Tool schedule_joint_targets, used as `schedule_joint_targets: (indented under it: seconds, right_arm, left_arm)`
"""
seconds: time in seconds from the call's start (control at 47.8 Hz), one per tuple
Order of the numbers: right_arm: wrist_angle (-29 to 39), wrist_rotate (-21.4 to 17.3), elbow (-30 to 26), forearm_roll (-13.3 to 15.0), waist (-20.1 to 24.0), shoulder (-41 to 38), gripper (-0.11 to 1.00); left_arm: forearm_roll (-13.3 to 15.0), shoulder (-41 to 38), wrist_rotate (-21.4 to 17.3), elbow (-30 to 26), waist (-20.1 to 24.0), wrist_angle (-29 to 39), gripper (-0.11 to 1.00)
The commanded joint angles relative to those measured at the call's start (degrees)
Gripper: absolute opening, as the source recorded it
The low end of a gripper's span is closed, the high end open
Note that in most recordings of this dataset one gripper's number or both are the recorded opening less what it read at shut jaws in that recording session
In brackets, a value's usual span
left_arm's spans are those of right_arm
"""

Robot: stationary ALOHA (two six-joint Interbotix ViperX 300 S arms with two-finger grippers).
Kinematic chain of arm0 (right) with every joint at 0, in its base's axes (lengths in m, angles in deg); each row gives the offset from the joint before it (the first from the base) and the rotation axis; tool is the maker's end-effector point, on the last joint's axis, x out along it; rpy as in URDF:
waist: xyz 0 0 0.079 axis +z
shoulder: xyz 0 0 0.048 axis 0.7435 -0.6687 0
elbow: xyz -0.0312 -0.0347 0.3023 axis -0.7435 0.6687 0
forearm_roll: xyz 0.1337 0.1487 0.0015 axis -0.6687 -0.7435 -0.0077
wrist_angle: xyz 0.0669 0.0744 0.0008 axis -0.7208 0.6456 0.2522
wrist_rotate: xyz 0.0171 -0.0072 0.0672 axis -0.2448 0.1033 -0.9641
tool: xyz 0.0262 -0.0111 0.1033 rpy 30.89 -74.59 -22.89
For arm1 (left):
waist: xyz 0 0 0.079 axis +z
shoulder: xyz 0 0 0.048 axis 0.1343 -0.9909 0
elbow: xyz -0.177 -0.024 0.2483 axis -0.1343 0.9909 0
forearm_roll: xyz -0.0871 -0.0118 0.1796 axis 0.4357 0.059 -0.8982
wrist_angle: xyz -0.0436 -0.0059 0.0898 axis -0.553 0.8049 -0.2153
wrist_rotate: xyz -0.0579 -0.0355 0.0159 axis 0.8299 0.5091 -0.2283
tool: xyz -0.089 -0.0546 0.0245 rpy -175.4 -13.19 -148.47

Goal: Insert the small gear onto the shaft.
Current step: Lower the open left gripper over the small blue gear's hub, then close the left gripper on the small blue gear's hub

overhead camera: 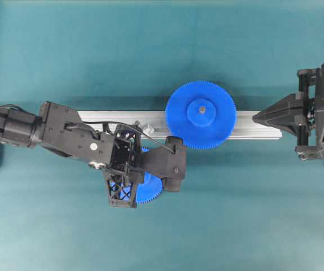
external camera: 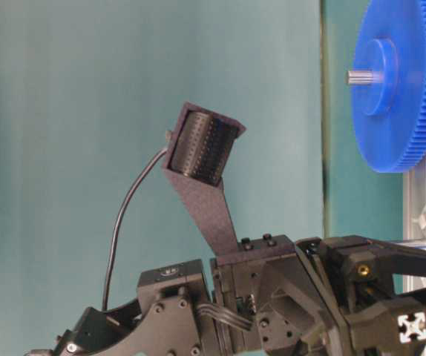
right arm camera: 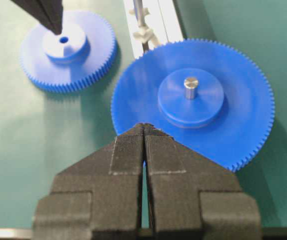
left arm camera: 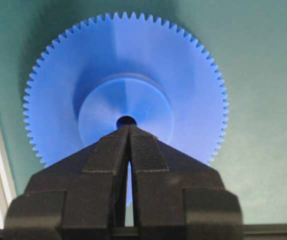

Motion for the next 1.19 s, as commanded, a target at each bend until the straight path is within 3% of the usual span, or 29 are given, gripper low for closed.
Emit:
schedule_joint_targets:
  seconds: [0.0,0.084,0.188,0.418,0.502,1.172]
  right_arm:
    - [-0.5,-0.7,-0.6,-0.1,-0.1,-0.1,0.0]
    - [-0.6,-0.7,-0.5,-0.1,-0.1,-0.2,0.0]
    - [-0.5,-0.8,-0.5,-0.1,-0.1,-0.1,0.0]
    - [-0.8,-0.8,-0.4,-0.1,-0.1,0.0,0.0]
    - [-0.8,-0.8,-0.4,-0.1,0.0,0.1,0.0]
    - [-1.5,-2.4,0.7,-0.1,-0.1,0.7,0.0]
  left_arm:
    - [-0.2,1.5,-0.2,-0.3,-0.3,-0.4,-0.01]
    - [-0.2,1.7,-0.1,-0.3,-0.2,-0.4,0.02]
    - [-0.2,2.5,0.2,-0.9,-0.3,-0.3,0.16]
    - [-0.2,2.9,0.6,0.7,-0.3,-1.5,0.79]
    - [-0.2,2.9,0.7,1.0,-0.3,-2.5,0.92]
    - [-0.2,1.3,0.7,0.3,-0.3,-3.4,0.93]
